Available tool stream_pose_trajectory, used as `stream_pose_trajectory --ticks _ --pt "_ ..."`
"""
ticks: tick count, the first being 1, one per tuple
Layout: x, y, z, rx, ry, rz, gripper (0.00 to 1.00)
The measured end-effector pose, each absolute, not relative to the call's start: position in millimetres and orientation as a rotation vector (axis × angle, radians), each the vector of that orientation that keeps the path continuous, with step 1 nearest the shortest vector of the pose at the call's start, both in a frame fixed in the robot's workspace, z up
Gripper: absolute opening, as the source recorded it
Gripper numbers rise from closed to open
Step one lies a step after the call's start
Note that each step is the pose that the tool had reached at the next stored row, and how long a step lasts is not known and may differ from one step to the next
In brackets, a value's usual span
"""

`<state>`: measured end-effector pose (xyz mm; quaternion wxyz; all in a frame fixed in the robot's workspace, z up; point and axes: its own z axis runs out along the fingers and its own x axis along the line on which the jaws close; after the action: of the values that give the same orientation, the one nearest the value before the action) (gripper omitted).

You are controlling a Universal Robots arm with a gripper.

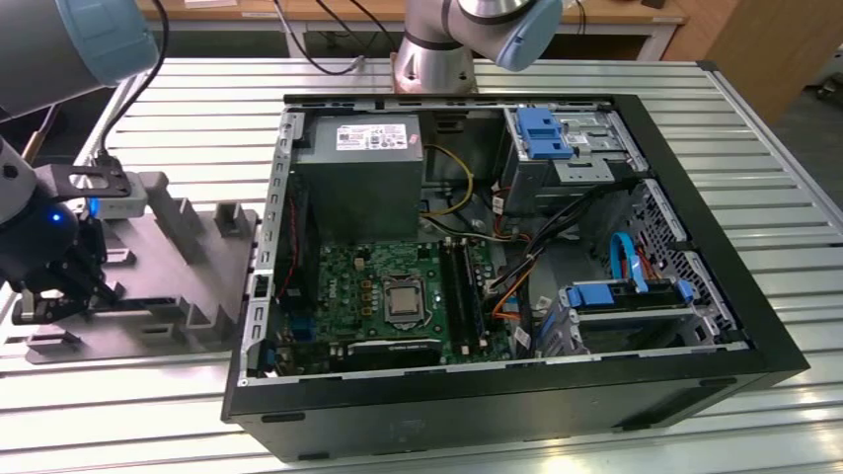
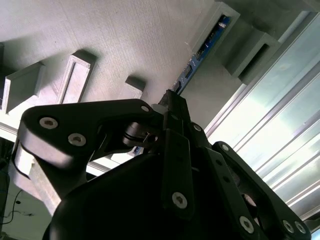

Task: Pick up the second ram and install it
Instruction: 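Pick up the second ram and move it above second insertion slot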

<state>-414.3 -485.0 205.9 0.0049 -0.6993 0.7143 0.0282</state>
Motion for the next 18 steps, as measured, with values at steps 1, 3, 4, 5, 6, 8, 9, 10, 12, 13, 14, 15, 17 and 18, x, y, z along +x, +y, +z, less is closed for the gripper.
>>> stream_pose_trajectory --ticks 1,3,4,5,6,8,9,10,12,13,14,15,17,18 --pt "-414 -485 206 -2.190 2.237 0.088 0.11" --pt "-414 -485 206 -2.190 2.237 0.088 0.11" --pt "-414 -485 206 -2.190 2.237 0.088 0.11" --pt "-414 -485 206 -2.190 2.237 0.088 0.11" --pt "-414 -485 206 -2.190 2.237 0.088 0.11" --pt "-414 -485 206 -2.190 2.237 0.088 0.11" --pt "-414 -485 207 -2.191 2.237 0.088 0.11" --pt "-414 -485 208 -2.190 2.237 0.088 0.11" --pt "-414 -485 211 -2.190 2.237 0.088 0.11" --pt "-414 -485 213 -2.190 2.237 0.088 0.11" --pt "-414 -485 216 -2.190 2.237 0.088 0.11" --pt "-414 -485 218 -2.190 2.237 0.088 0.11" --pt "-414 -485 223 -2.190 2.237 0.088 0.11" --pt "-414 -485 225 -2.190 2.237 0.088 0.11"
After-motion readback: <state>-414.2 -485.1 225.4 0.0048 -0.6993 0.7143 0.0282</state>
